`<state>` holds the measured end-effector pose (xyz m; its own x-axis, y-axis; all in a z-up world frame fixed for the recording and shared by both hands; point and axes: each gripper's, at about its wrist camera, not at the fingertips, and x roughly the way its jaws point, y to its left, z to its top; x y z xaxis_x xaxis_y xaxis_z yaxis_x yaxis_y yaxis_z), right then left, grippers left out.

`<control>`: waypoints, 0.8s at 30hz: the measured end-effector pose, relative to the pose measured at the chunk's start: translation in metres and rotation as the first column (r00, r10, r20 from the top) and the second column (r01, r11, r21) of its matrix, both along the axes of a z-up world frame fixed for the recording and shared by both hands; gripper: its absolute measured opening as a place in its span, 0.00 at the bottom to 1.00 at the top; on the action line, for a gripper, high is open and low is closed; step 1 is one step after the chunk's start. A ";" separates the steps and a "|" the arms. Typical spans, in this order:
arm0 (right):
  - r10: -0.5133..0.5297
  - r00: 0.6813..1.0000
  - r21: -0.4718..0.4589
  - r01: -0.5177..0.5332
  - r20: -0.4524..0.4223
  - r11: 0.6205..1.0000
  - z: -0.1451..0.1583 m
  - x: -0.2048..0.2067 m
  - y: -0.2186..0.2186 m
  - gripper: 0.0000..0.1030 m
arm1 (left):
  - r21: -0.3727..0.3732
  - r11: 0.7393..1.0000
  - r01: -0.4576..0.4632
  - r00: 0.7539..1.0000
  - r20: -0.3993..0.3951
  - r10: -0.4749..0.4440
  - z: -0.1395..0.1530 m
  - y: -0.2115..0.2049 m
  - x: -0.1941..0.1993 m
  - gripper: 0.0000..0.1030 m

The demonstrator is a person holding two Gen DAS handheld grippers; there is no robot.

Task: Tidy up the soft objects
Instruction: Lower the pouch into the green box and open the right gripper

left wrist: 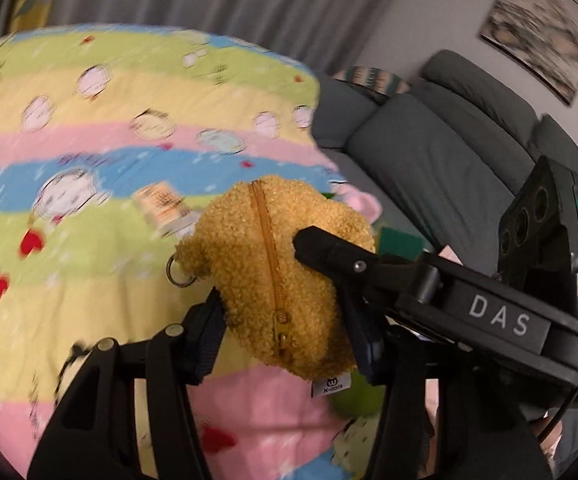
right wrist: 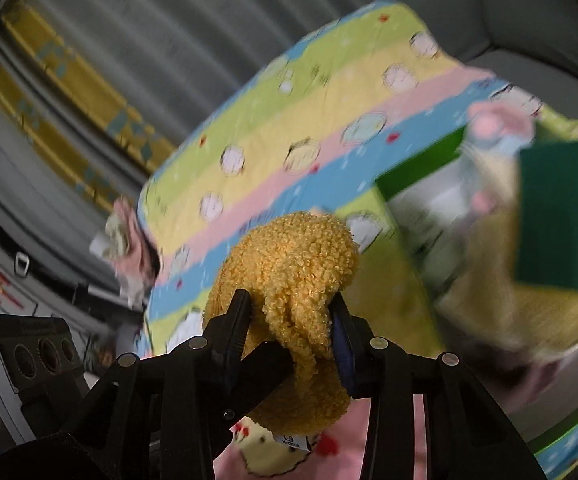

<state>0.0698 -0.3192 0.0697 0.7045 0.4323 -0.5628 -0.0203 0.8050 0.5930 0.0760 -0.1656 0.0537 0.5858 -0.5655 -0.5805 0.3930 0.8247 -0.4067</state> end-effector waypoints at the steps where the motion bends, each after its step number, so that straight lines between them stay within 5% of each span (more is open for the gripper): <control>1: -0.020 1.000 -0.003 0.020 0.008 1.000 0.002 0.000 -0.009 0.40 | 0.000 1.000 0.014 1.000 0.008 -0.014 0.003 -0.006 0.001 0.51; 13: -0.247 0.968 -0.070 0.243 -0.047 0.967 -0.013 0.022 -0.082 0.40 | -0.068 0.981 0.183 0.980 -0.062 -0.188 -0.026 -0.084 0.053 0.50; 18: -0.257 0.960 -0.093 0.247 -0.116 0.965 -0.035 0.038 -0.093 0.40 | -0.056 0.983 0.175 0.975 -0.132 -0.181 -0.045 -0.092 0.068 0.48; 24: -0.287 0.950 -0.154 0.267 -0.126 0.951 -0.044 0.043 -0.092 0.40 | 0.021 0.987 0.159 0.981 -0.115 -0.156 -0.048 -0.099 0.068 0.43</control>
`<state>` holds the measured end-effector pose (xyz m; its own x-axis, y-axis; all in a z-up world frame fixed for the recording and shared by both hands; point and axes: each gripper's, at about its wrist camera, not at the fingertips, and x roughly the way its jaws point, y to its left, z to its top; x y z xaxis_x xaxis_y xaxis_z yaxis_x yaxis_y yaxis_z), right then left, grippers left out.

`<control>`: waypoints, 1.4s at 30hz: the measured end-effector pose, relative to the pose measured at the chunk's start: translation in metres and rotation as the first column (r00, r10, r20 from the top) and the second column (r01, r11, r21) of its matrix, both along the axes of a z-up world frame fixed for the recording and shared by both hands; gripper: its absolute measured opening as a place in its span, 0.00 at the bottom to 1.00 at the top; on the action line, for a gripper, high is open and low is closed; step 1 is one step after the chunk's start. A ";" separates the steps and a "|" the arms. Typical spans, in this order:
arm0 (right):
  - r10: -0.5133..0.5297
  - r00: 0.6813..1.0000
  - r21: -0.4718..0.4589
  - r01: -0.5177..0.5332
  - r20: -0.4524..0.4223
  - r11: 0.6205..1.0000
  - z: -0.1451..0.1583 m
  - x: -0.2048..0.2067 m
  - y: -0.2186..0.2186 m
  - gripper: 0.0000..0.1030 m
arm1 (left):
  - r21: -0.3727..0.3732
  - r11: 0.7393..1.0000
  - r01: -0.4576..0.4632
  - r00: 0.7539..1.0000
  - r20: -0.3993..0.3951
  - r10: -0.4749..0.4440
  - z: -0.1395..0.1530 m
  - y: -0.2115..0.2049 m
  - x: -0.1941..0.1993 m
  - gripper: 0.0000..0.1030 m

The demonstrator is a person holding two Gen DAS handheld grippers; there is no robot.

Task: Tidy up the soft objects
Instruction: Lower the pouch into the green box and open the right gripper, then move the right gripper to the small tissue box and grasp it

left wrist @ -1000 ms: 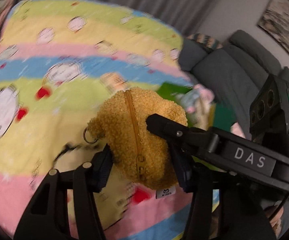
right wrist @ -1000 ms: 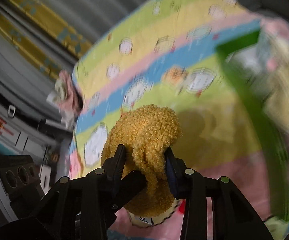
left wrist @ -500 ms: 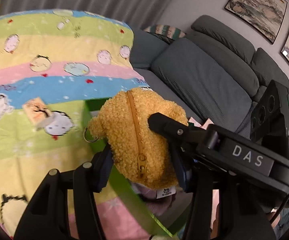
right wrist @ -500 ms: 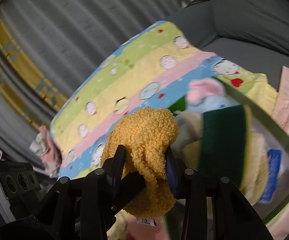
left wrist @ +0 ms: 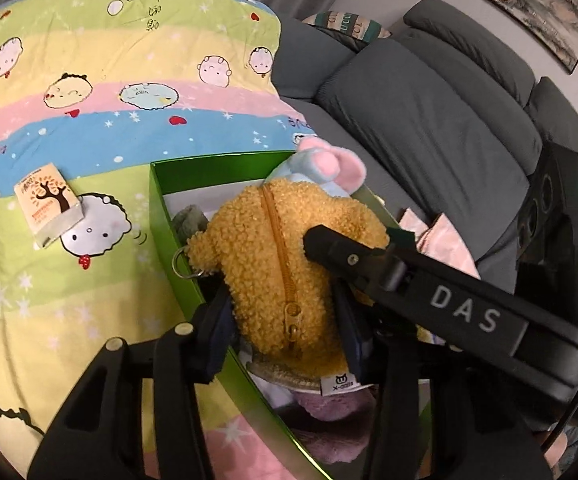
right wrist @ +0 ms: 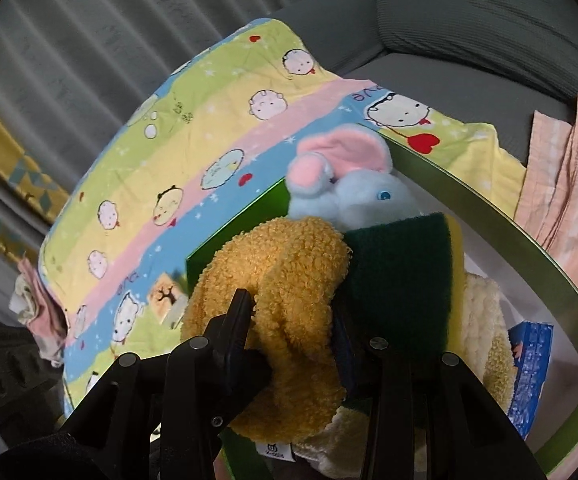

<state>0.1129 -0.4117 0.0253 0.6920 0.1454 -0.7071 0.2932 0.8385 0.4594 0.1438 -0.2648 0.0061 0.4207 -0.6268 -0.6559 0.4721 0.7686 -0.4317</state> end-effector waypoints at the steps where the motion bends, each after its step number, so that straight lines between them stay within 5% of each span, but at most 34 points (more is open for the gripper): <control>1: -0.005 1.000 0.002 0.005 0.001 1.000 -0.001 0.000 -0.001 0.40 | 0.007 1.000 -0.004 1.000 0.004 0.004 0.000 -0.001 -0.001 0.43; 7: -0.014 0.999 -0.028 0.015 0.040 0.999 0.009 -0.005 0.003 0.40 | -0.002 1.000 -0.018 1.000 0.017 0.018 0.010 0.011 -0.016 0.58; 11: -0.016 0.996 -0.022 0.018 0.087 1.000 0.018 -0.011 0.006 0.59 | -0.052 0.998 -0.044 0.998 0.046 0.046 0.025 0.041 -0.035 0.74; 14: -0.048 0.990 -0.064 0.057 0.130 0.996 0.029 -0.021 0.014 0.78 | -0.087 0.992 -0.094 0.993 0.060 0.100 0.036 0.071 -0.050 0.79; 16: -0.042 0.987 -0.089 0.056 0.156 0.994 0.037 -0.027 0.022 0.80 | -0.092 0.986 -0.138 0.988 0.062 0.144 0.039 0.093 -0.061 0.79; 20: 0.020 0.984 -0.084 -0.005 0.178 0.996 0.048 -0.036 0.042 0.84 | -0.033 0.972 -0.232 0.971 0.055 0.234 0.032 0.140 -0.080 0.79; 24: 0.112 0.979 -0.114 -0.093 0.172 0.989 0.051 -0.038 0.076 0.86 | 0.045 0.928 -0.369 0.929 0.018 0.369 0.010 0.195 -0.094 0.79; 32: 0.313 0.949 -0.151 -0.314 -0.027 0.937 0.014 0.007 0.169 0.91 | 0.238 0.789 -0.566 0.794 -0.101 0.600 -0.045 0.268 -0.085 0.79; 42: 0.317 0.912 -0.264 -0.383 -0.261 0.885 -0.030 0.135 0.225 0.91 | 0.171 0.795 -0.583 0.779 -0.163 0.606 -0.038 0.289 -0.083 0.79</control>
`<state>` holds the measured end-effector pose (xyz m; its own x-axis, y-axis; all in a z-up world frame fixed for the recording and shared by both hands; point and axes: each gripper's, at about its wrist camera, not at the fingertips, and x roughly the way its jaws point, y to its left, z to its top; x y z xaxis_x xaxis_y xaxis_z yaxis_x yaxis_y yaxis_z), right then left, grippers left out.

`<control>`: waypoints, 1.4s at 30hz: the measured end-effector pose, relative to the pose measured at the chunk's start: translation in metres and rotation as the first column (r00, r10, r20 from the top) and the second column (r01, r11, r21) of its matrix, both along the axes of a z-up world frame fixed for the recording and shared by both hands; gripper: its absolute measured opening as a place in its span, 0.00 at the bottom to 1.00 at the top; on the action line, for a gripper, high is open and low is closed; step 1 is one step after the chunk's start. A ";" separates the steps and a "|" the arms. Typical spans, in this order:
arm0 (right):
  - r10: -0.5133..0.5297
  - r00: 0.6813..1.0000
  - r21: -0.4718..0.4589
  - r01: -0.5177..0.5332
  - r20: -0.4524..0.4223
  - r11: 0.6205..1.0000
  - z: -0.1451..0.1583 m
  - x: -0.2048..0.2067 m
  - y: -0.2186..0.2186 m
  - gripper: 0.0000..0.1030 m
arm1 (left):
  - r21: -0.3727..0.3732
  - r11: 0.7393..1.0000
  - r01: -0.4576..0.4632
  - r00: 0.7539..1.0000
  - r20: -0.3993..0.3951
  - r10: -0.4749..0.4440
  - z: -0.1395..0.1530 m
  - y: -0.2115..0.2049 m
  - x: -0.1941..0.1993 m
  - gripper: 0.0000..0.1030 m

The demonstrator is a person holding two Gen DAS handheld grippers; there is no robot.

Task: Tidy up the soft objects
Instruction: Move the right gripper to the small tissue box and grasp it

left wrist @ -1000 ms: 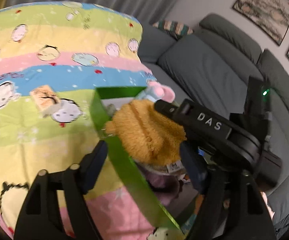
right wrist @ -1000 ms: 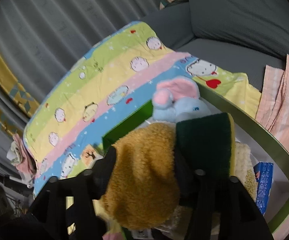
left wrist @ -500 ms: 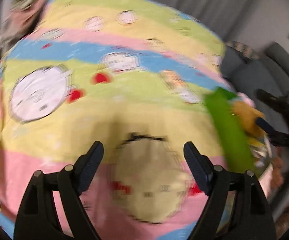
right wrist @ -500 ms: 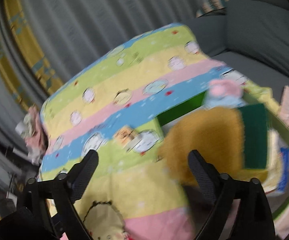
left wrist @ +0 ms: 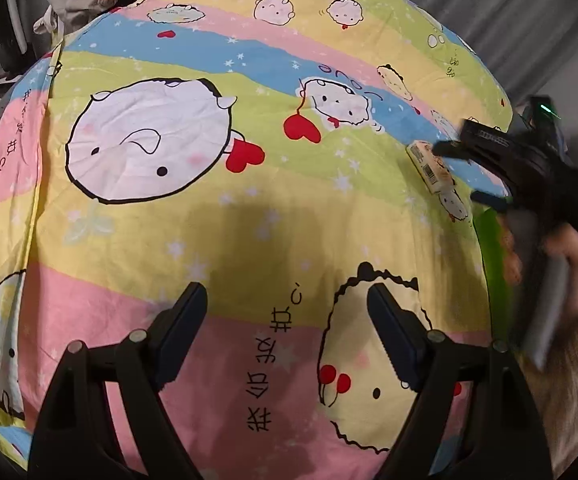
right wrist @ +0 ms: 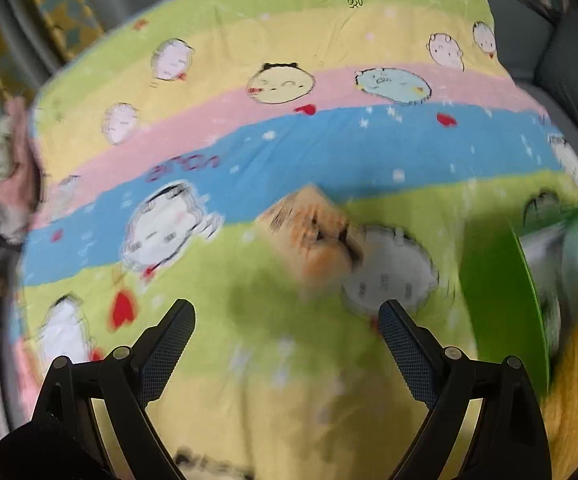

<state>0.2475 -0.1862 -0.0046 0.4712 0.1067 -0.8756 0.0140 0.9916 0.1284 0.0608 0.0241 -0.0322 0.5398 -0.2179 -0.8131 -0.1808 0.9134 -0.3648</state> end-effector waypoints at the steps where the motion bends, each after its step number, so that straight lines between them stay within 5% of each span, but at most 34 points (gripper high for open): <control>1: 0.004 1.000 -0.052 -0.003 0.010 0.999 -0.003 0.011 0.004 0.91 | 0.002 1.000 -0.001 1.000 -0.002 0.001 0.001 -0.001 0.002 0.79; 7: 0.028 0.999 -0.155 -0.033 -0.033 0.987 -0.027 0.040 0.008 0.91 | -0.003 1.000 0.002 1.000 -0.010 -0.002 0.000 0.006 0.005 0.79; 11: -0.016 0.998 -0.140 0.008 -0.058 0.990 -0.042 0.042 -0.005 0.89 | 0.004 1.000 0.003 1.000 -0.003 -0.003 -0.001 0.007 0.007 0.79; 15: -0.004 1.000 -0.166 0.002 -0.012 0.986 -0.036 0.028 -0.006 0.64 | 0.026 1.000 -0.007 1.000 0.004 0.007 0.000 0.005 0.007 0.79; 27: 0.130 0.989 0.128 -0.119 -0.078 0.985 -0.020 -0.124 0.016 0.63 | 0.046 0.999 -0.013 1.000 0.013 0.013 0.001 0.003 -0.003 0.79; 32: 0.149 0.982 0.113 -0.137 -0.113 0.984 -0.029 -0.174 0.026 0.65 | 0.037 0.999 -0.019 1.000 0.010 0.018 0.000 0.003 -0.010 0.79; 36: 0.126 0.990 0.123 -0.118 -0.057 0.985 -0.020 -0.188 0.012 0.81 | -0.008 1.000 -0.003 1.000 0.015 0.003 0.002 -0.001 -0.018 0.79; 42: 0.109 0.992 0.306 -0.122 0.057 0.944 0.007 -0.184 -0.028 0.81 | -0.140 0.985 0.099 0.995 0.045 -0.094 0.003 -0.019 -0.028 0.78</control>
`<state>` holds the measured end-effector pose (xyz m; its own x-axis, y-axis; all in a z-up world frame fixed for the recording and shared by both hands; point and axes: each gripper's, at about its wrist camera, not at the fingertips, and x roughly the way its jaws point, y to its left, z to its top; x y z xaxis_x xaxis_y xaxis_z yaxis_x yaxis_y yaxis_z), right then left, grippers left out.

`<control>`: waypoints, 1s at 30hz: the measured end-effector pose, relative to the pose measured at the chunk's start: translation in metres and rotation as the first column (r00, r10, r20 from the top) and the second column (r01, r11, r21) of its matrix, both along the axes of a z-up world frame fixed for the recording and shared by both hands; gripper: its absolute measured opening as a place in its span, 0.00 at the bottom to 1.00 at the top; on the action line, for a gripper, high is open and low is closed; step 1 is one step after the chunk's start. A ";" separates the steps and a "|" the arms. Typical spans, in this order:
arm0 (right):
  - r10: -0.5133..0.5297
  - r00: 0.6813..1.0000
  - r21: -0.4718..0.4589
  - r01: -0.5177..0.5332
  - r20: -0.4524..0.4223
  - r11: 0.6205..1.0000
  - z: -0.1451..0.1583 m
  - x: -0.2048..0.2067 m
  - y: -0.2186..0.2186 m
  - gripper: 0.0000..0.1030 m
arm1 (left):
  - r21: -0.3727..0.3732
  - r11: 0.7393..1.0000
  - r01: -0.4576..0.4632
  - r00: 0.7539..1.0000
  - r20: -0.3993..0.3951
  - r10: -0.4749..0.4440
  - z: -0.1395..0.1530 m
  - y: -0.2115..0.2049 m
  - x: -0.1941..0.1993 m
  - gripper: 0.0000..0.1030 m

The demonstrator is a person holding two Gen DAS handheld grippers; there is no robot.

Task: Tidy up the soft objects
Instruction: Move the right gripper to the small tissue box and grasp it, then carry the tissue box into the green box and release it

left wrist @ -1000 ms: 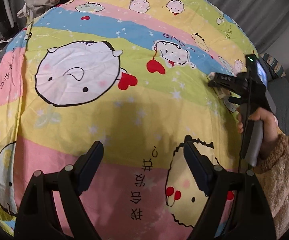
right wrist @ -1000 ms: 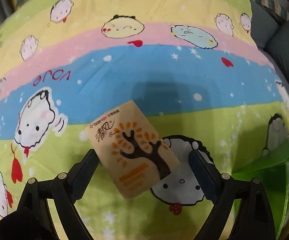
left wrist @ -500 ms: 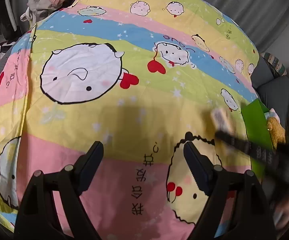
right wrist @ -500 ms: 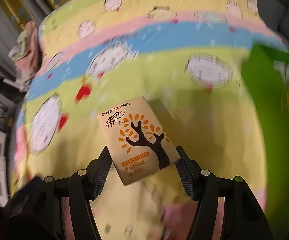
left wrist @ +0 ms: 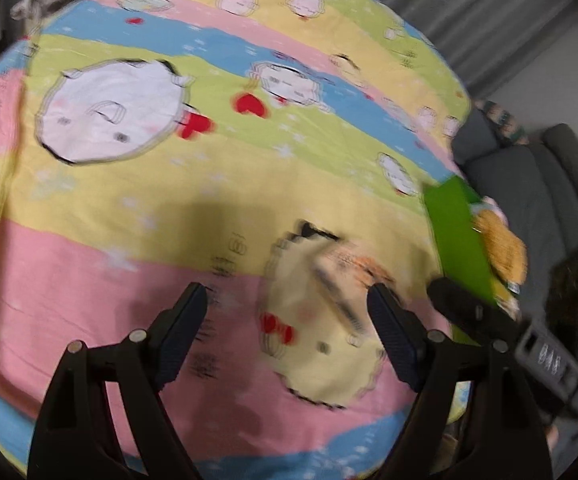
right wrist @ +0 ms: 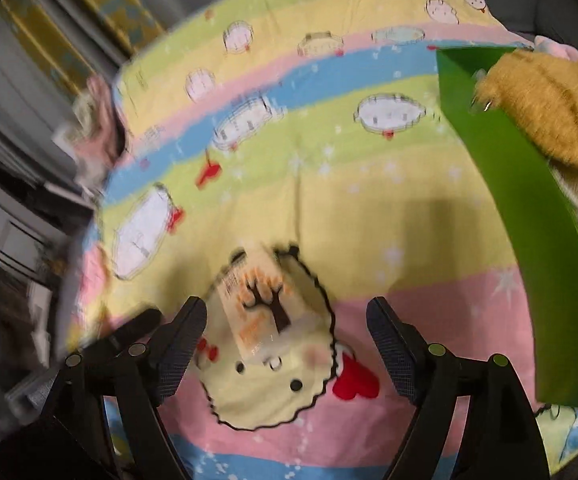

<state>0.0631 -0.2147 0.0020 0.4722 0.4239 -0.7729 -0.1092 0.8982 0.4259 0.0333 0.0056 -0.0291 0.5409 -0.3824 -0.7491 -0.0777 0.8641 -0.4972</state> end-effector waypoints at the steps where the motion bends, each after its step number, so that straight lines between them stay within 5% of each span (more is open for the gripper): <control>1: 0.008 1.000 0.036 -0.009 0.007 0.999 0.001 0.002 -0.004 0.81 | -0.032 0.999 0.027 1.000 0.001 -0.027 -0.001 -0.006 -0.001 0.77; 6: 0.045 0.998 0.129 -0.040 -0.042 0.991 -0.014 0.022 -0.001 0.63 | -0.123 0.980 0.158 0.987 0.016 -0.157 -0.008 -0.042 0.000 0.73; 9: 0.054 0.997 0.107 -0.047 -0.060 0.993 -0.027 0.031 0.011 0.62 | -0.105 0.979 0.177 0.984 0.015 -0.177 -0.016 -0.058 0.010 0.73; 13: 0.074 0.988 0.126 -0.057 -0.137 0.990 -0.054 0.040 0.018 0.49 | -0.093 0.979 0.180 0.983 -0.012 -0.182 -0.031 -0.066 0.023 0.50; 19: 0.046 0.992 0.167 -0.025 -0.119 0.986 -0.052 0.034 0.002 0.46 | -0.031 0.970 0.242 0.968 0.070 -0.240 -0.022 -0.077 0.025 0.48; 25: -0.084 0.996 0.133 0.077 0.041 0.988 0.000 -0.001 -0.038 0.46 | -0.002 0.930 0.367 0.908 0.219 -0.358 0.013 -0.113 0.014 0.49; 30: -0.229 0.957 0.135 0.207 0.177 0.969 0.046 -0.031 -0.090 0.46 | 0.039 0.870 0.492 0.809 0.348 -0.473 0.053 -0.162 0.009 0.49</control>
<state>0.0324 -0.3046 0.0485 0.6962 0.3739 -0.6128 -0.0049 0.8561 0.5167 0.0422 -0.1560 0.0235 0.4905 -0.6930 -0.5284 0.5219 0.7191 -0.4587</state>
